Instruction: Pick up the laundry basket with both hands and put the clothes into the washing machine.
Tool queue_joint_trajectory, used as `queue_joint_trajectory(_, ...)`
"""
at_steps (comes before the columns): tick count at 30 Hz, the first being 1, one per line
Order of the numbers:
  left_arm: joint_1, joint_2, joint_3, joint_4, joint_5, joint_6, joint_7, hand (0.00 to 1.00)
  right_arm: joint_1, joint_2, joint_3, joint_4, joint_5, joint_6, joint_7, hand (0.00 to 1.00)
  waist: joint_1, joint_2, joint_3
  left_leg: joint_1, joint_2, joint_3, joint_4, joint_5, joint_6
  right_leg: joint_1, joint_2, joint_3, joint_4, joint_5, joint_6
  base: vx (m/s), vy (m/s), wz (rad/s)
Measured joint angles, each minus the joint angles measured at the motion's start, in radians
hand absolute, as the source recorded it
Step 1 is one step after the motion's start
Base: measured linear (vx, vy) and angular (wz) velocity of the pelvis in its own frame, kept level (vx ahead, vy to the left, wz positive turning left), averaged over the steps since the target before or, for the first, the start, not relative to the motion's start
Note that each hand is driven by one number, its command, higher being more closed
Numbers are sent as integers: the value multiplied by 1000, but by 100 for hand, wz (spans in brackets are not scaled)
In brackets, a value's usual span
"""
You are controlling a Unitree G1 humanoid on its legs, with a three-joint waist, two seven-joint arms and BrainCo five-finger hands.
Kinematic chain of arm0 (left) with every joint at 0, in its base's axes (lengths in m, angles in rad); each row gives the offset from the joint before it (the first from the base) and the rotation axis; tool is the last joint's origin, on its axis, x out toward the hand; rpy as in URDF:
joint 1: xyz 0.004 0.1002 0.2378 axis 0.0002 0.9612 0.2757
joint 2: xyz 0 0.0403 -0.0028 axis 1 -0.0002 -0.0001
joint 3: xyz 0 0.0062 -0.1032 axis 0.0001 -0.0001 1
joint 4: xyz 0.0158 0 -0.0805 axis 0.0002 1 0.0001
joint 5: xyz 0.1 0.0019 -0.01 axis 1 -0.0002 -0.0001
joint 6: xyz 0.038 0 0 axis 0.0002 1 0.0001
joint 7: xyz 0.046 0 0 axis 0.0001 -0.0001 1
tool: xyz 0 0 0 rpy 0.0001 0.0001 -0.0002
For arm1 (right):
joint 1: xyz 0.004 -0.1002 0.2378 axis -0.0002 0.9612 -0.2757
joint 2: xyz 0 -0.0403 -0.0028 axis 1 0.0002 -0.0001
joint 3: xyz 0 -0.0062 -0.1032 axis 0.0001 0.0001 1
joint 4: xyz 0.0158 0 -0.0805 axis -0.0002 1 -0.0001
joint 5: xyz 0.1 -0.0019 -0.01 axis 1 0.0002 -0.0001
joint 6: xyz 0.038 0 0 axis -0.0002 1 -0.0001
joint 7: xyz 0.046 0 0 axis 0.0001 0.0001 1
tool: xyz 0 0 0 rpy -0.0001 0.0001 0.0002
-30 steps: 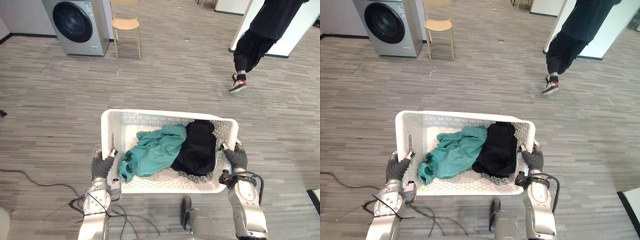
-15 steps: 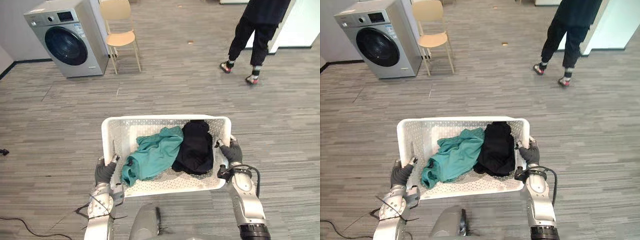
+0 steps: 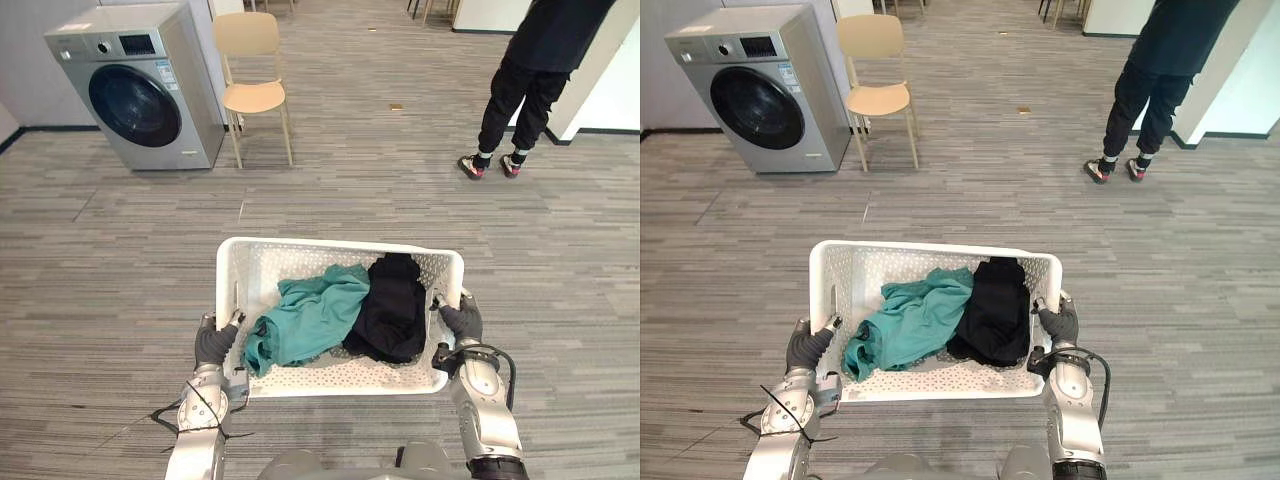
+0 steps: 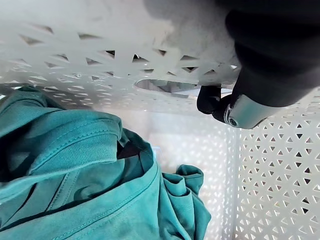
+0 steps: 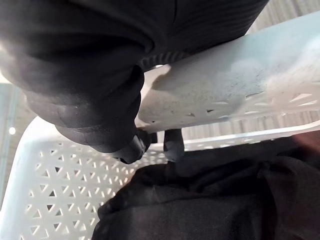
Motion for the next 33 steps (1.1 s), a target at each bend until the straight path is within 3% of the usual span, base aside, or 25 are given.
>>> queue_joint_trajectory(1,0,0,2,0,0,0,0,100,1,1,1,0,0,0,0,100,0,1,0,10,6,-1,0,-7,-13,1,5,-13,-69,0,-1,270,-51,4)
queue_joint_trajectory(2,3,2,5,0,1,0,5,100,6,3,2,1,0,0,-1,100,0,-1,-1,29,15,0,3,-21,-38,11,34,-22,-248,9,-4,287,-72,9)
queue_joint_trajectory(3,4,5,5,1,1,0,17,100,8,3,7,0,0,0,-1,100,0,-8,-5,44,18,1,16,-41,-70,33,67,-10,-419,90,-27,299,-86,9)
queue_joint_trajectory(4,5,7,5,1,1,0,18,100,11,5,10,0,0,0,-2,100,0,-20,-9,50,14,1,29,-51,-83,41,80,-7,-490,172,-44,321,-121,4)
queue_joint_trajectory(6,23,-34,2,11,4,2,20,100,25,-23,21,-2,0,2,-6,100,5,10,-30,16,57,3,170,-60,-128,122,116,-17,-626,260,-62,333,-38,-9)
queue_joint_trajectory(8,25,-27,-13,11,4,0,18,100,26,-27,15,-5,0,0,-12,100,6,-3,-32,-11,84,13,152,-77,-112,165,116,-16,-697,278,-58,255,-22,-4)
queue_joint_trajectory(10,19,-35,-17,13,4,-2,17,100,28,-24,6,-5,0,-3,-16,100,10,-21,-35,7,146,21,-36,-49,-127,193,127,-16,-755,295,-44,205,0,-14)
queue_joint_trajectory(13,31,-26,-18,14,6,1,16,100,61,-11,4,-11,0,-2,-11,100,25,-35,-54,32,127,31,-55,-35,-116,246,127,-11,-862,356,-37,127,108,-19)
queue_joint_trajectory(14,40,6,4,15,5,1,-2,100,42,19,-1,67,0,-25,6,100,25,-74,-60,-43,91,-10,-85,28,-98,279,59,6,-889,347,0,57,63,-2)
queue_joint_trajectory(20,44,6,3,15,5,1,-2,100,46,18,-1,68,0,-26,7,100,25,-72,-60,-45,92,-8,-85,28,-98,275,60,9,-888,347,0,0,0,-2)
queue_joint_trajectory(26,118,-4,-2,29,3,-1,-3,100,82,8,4,118,0,-26,21,100,22,-63,-56,-85,95,-1,-125,53,-113,188,62,16,-857,341,-2,9,-34,-7)
queue_joint_trajectory(29,123,-16,-12,97,2,-1,-3,100,93,-11,4,160,-2,-15,21,100,7,-51,-21,-102,94,-51,-140,67,-120,92,48,13,-654,223,-3,46,-89,37)
queue_joint_trajectory(32,150,-13,-5,124,2,-1,-4,100,126,-11,27,167,-4,-3,18,100,-18,-56,0,-123,114,-137,-73,34,-140,93,59,13,-529,82,-6,108,-188,88)
queue_joint_trajectory(33,156,-14,1,127,0,-1,-4,100,128,-10,42,167,-5,1,17,100,-16,-56,8,-121,126,-142,-48,26,-136,112,69,8,-531,62,-5,161,-266,58)
